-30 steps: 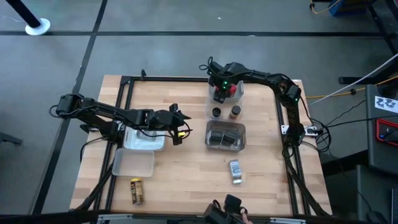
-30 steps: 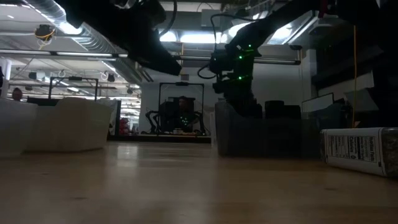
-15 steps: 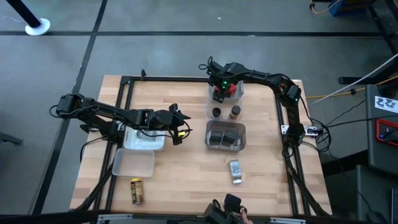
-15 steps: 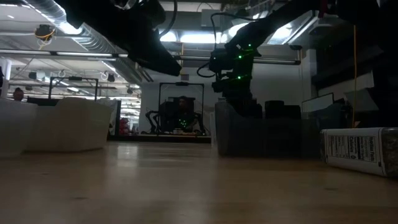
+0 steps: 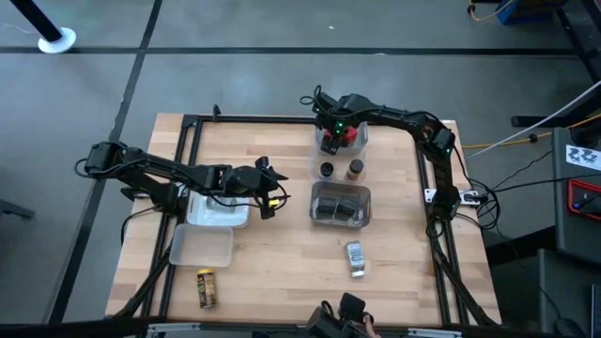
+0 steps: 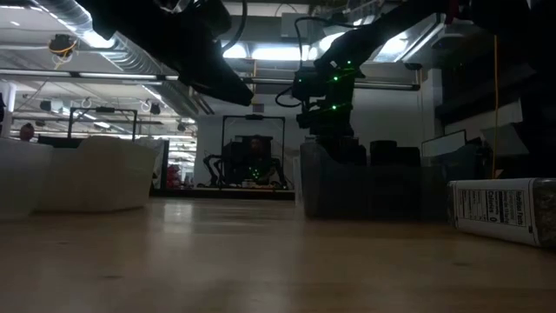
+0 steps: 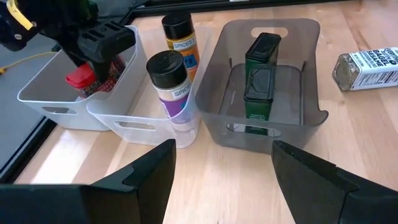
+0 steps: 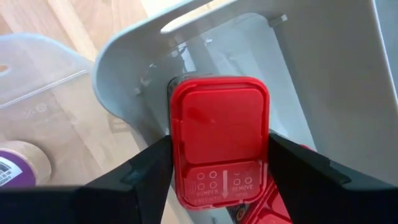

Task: Sort spices by type
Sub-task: Put the red seasoning can into the gray bin, then put the white seasoning bottle into the white bin

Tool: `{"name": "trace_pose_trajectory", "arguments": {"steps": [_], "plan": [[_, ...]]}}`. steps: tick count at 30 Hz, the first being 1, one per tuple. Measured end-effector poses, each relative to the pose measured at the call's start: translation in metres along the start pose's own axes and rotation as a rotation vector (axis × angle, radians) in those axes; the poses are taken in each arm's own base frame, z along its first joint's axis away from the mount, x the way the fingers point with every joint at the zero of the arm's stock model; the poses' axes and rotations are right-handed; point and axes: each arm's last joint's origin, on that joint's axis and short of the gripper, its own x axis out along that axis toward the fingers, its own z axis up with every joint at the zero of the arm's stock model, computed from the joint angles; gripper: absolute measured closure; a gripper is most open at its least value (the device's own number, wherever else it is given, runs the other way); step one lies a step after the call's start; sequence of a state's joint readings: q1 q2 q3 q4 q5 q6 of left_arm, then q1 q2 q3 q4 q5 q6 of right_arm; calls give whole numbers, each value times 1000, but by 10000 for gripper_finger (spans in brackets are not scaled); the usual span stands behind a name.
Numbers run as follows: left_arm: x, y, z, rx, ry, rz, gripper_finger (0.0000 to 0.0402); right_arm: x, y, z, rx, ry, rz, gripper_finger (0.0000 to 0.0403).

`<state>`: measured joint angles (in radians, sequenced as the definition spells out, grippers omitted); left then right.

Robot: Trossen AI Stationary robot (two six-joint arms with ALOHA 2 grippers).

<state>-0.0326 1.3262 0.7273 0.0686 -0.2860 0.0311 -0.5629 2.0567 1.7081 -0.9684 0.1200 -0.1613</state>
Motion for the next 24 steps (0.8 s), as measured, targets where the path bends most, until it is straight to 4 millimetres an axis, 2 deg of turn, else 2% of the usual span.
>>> {"name": "trace_pose_trajectory", "arguments": {"steps": [13, 24], "plan": [[0, 0, 0, 0, 0, 0, 153, -2, 0, 1, 62, -6, 8, 150], [0, 0, 0, -1, 0, 0, 153, -36, -7, 20, 74, -109, 21, 150]]}}
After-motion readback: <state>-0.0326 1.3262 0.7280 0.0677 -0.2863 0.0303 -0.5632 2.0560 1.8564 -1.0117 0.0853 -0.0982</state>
